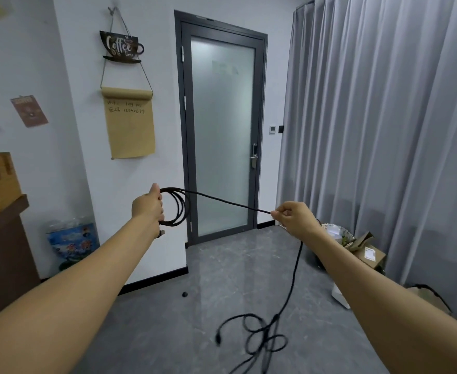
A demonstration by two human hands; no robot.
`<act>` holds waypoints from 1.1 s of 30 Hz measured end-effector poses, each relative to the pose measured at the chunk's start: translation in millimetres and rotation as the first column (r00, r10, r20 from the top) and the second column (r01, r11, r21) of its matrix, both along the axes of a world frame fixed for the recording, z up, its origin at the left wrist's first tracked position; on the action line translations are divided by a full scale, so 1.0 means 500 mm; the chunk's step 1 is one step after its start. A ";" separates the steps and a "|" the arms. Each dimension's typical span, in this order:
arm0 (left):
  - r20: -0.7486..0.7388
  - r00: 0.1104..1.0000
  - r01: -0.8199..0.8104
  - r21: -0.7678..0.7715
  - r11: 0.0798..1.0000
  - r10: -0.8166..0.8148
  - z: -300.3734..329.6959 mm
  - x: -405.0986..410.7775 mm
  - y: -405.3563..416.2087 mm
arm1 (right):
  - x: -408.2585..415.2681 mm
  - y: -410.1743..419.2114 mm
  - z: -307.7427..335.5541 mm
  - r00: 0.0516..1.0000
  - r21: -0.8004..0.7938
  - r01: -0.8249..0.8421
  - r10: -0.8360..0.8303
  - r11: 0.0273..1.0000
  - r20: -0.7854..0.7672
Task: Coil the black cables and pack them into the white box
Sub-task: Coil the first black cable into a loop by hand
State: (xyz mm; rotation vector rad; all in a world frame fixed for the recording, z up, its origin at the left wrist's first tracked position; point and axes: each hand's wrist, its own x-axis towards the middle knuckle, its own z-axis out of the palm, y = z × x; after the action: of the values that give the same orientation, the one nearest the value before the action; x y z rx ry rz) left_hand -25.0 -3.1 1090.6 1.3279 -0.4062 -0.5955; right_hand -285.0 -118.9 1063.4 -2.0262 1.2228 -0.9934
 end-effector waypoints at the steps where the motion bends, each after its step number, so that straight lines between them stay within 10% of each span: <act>1: 0.018 0.999 -0.034 0.013 0.999 0.034 -0.001 0.006 -0.001 | 0.007 0.006 0.003 1.000 -0.036 -0.004 0.003 0.999 -0.017; 12: 0.344 0.939 -0.032 0.062 0.998 0.009 -0.008 -0.035 -0.042 | 0.087 0.096 0.065 0.846 -0.332 -0.296 0.085 0.896 -0.526; 23: 0.555 0.780 0.273 0.114 0.955 -0.289 -0.016 -0.128 -0.026 | 0.101 0.131 0.097 0.836 -0.192 -0.504 0.420 0.842 -0.352; 33: 0.420 0.655 0.609 0.199 0.768 -0.629 0.009 -0.142 0.025 | 0.104 0.113 0.110 0.964 -0.186 -0.265 0.264 0.946 -0.027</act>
State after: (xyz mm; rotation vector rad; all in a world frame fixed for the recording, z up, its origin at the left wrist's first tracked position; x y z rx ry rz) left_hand -96.2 9.4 1094.9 1.3562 -1.3000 -0.8497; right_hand -233.1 -62.5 1118.6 -2.2652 0.8526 -1.0052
